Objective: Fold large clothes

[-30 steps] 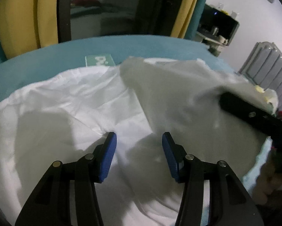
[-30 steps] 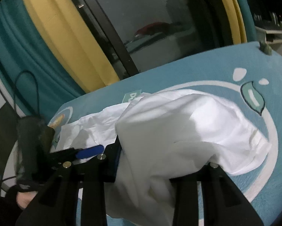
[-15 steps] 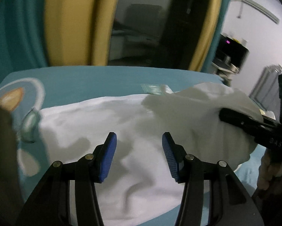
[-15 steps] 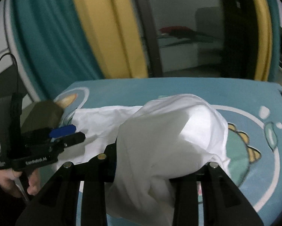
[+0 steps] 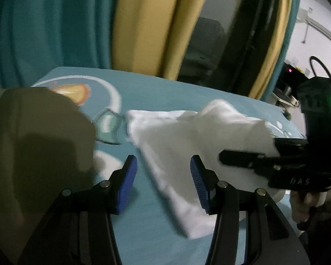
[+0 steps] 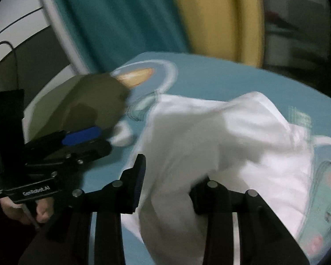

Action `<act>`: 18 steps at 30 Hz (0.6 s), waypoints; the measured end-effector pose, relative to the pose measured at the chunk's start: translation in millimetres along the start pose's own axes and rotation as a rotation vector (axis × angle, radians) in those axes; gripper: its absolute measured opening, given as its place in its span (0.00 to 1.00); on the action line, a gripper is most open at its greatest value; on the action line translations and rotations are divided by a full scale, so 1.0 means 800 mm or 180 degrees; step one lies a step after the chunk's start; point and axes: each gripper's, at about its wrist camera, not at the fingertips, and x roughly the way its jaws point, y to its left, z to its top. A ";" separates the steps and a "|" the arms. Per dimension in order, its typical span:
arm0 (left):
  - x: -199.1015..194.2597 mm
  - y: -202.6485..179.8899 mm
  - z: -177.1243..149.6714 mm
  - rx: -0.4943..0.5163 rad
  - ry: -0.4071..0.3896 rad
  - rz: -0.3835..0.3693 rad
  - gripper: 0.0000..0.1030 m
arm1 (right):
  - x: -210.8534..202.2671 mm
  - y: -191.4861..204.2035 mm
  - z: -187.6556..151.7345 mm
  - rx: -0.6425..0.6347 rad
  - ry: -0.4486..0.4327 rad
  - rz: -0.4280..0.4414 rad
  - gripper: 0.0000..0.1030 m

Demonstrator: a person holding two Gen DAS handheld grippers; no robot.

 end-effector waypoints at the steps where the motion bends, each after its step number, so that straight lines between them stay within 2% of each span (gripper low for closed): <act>1: -0.006 0.010 -0.001 -0.0029 -0.0015 0.0047 0.51 | 0.008 0.006 0.002 -0.0026 0.0063 0.0122 0.35; 3: -0.016 0.027 -0.002 -0.0089 -0.0038 0.0136 0.51 | 0.037 0.023 0.007 -0.0097 0.0266 0.0501 0.39; 4: -0.021 0.036 -0.003 -0.0123 -0.0051 0.0188 0.51 | 0.041 0.029 0.006 -0.0133 0.0299 0.0571 0.43; 6: -0.027 0.048 -0.004 -0.0185 -0.0060 0.0255 0.51 | 0.043 0.045 0.006 -0.0260 0.0312 0.0625 0.45; 9: -0.029 0.053 -0.002 -0.0233 -0.0062 0.0272 0.51 | 0.017 0.049 0.006 -0.0334 0.0134 0.0632 0.54; 14: -0.017 0.029 0.011 -0.0157 -0.0028 0.0057 0.51 | -0.060 0.011 -0.002 -0.0146 -0.0264 0.0366 0.61; 16: -0.010 0.006 0.020 -0.0050 -0.0035 -0.0079 0.51 | -0.095 -0.013 -0.016 0.0014 -0.0412 0.0243 0.67; 18: -0.003 -0.017 0.028 0.0079 -0.0026 -0.0228 0.51 | -0.125 -0.036 -0.032 0.0103 -0.0533 0.0113 0.69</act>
